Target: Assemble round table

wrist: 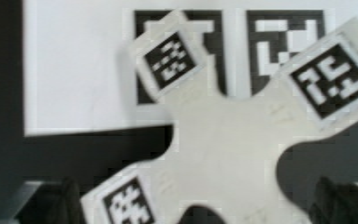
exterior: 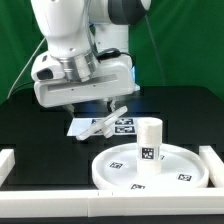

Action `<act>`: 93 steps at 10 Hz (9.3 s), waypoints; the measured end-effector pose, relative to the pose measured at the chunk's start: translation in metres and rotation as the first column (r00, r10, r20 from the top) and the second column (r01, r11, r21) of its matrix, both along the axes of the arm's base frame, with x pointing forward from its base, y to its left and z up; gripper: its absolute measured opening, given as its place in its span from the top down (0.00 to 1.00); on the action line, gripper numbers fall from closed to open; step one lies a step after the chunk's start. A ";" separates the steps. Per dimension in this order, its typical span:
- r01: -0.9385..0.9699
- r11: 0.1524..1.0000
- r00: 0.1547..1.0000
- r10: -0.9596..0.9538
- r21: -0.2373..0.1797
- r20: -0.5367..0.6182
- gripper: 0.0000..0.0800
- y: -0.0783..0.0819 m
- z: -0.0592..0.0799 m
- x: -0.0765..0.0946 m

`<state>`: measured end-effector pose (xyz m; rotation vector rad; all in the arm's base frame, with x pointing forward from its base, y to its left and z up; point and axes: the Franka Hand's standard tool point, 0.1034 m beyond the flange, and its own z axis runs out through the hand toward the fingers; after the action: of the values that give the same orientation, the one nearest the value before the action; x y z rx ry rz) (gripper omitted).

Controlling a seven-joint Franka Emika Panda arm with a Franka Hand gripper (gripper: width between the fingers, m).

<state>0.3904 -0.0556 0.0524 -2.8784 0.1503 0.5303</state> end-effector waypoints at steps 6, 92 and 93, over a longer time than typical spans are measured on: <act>0.027 1.000 0.999 -0.027 0.003 0.022 0.19 0.007 -0.003 0.002; -0.216 0.878 0.934 0.313 -0.426 0.172 0.19 -0.043 -0.009 0.125; -0.205 0.875 0.944 0.295 -0.439 0.149 0.19 -0.044 -0.009 0.122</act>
Offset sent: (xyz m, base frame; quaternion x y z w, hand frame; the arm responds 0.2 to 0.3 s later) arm 0.0000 0.0000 0.0000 0.0000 0.0000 0.0000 1.0000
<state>0.5124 -0.0996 0.0435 -3.3794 -0.1724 0.2474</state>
